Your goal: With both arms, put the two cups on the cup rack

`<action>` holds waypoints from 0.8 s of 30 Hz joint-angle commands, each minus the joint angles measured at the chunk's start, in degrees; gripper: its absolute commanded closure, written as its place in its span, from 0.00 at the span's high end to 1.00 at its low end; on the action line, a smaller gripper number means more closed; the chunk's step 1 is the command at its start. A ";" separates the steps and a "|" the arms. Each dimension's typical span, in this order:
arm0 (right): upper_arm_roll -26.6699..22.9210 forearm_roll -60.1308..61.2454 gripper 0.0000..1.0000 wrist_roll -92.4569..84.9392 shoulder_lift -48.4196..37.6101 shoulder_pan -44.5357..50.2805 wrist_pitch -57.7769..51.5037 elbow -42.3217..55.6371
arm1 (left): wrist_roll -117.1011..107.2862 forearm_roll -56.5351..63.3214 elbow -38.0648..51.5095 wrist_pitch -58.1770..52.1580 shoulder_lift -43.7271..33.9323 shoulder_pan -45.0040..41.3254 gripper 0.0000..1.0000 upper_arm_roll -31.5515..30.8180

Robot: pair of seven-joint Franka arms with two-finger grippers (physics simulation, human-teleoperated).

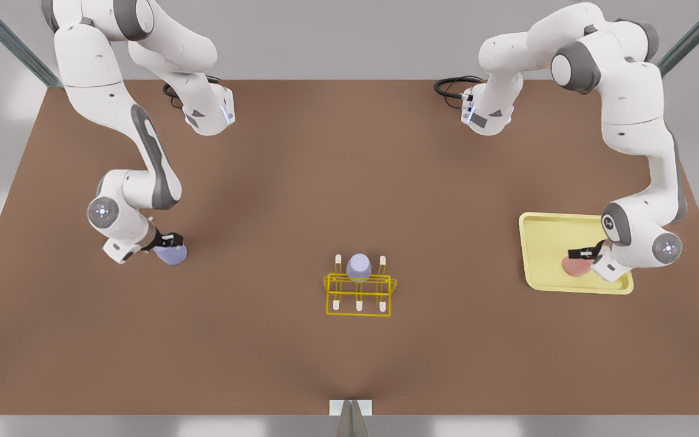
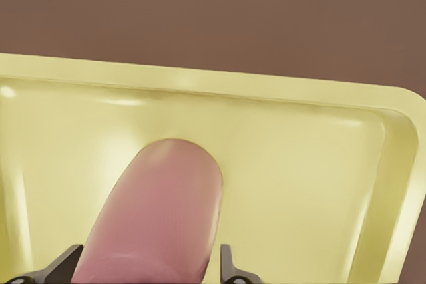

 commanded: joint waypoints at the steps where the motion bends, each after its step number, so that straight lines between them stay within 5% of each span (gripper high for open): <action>1: -0.05 0.12 1.00 2.24 -0.06 -0.09 3.46 -1.18 | 3.04 0.00 -0.06 2.38 0.57 0.06 1.00 0.04; 4: -0.05 0.03 1.00 2.24 0.29 -0.97 5.65 -3.20 | 3.39 0.08 -0.15 1.32 0.40 0.41 1.00 0.04; 6: -0.05 0.03 1.00 2.24 1.08 -0.97 6.97 -3.64 | 3.39 0.08 -0.06 0.44 0.13 0.41 0.88 0.04; 15: 0.03 -0.15 1.00 1.88 2.14 -1.50 7.59 -3.99 | 3.04 0.17 0.56 -1.31 -1.01 0.41 0.87 -0.05; 17: 0.03 -0.15 0.83 0.83 2.05 -1.59 7.50 -3.90 | 3.04 0.17 0.65 -1.23 -0.92 0.41 0.87 -0.05; 24: 0.03 -0.24 0.81 1.00 2.22 -1.59 7.24 -3.55 | 3.04 0.17 1.52 2.11 1.45 0.41 0.87 -0.05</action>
